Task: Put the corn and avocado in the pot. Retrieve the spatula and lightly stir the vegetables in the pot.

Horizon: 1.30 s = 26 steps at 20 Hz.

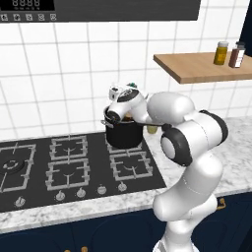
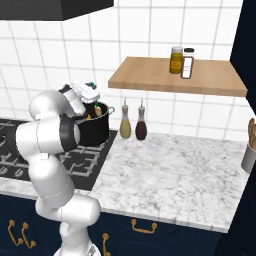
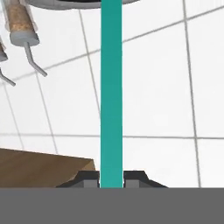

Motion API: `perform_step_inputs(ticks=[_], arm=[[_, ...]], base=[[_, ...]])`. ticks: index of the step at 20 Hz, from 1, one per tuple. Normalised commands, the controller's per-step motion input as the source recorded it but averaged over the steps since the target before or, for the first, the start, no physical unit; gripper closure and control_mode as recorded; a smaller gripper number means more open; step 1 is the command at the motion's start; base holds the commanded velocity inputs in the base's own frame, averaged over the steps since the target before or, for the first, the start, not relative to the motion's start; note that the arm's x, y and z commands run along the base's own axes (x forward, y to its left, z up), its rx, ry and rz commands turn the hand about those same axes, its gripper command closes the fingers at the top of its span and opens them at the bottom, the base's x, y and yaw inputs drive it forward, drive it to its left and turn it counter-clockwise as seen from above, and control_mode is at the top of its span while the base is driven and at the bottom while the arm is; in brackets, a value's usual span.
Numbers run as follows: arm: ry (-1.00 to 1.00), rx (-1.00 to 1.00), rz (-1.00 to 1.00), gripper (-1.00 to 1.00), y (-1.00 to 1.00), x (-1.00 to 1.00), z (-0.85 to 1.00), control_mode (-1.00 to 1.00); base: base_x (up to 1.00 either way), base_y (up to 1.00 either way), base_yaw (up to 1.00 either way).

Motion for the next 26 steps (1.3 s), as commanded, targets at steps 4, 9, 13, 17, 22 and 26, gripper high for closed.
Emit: perform_step_inputs(ticks=[4,9,13,17,22,26], arm=[[0.07,-0.03,0.0,1.0,0.01,0.14,-0.56,-1.0],[0.16,0.0,0.0,1.0,0.12,0.0,-0.41,-1.0],[0.2,0.01,0.01,1.0,0.14,0.08,-0.22,-1.0],[0.14,0.06,0.03,1.0,0.11,0.09,0.0,-1.0],[0.05,0.08,0.04,1.0,0.09,-0.01,0.02,-1.0],[0.0,0.04,0.05,1.0,0.09,-0.01,0.1,-1.0]], base=[[0.0,0.0,0.0],[0.0,0.0,0.0],[0.0,0.0,0.0],[0.0,0.0,0.0],[0.0,0.0,0.0],[0.0,0.0,0.0]])
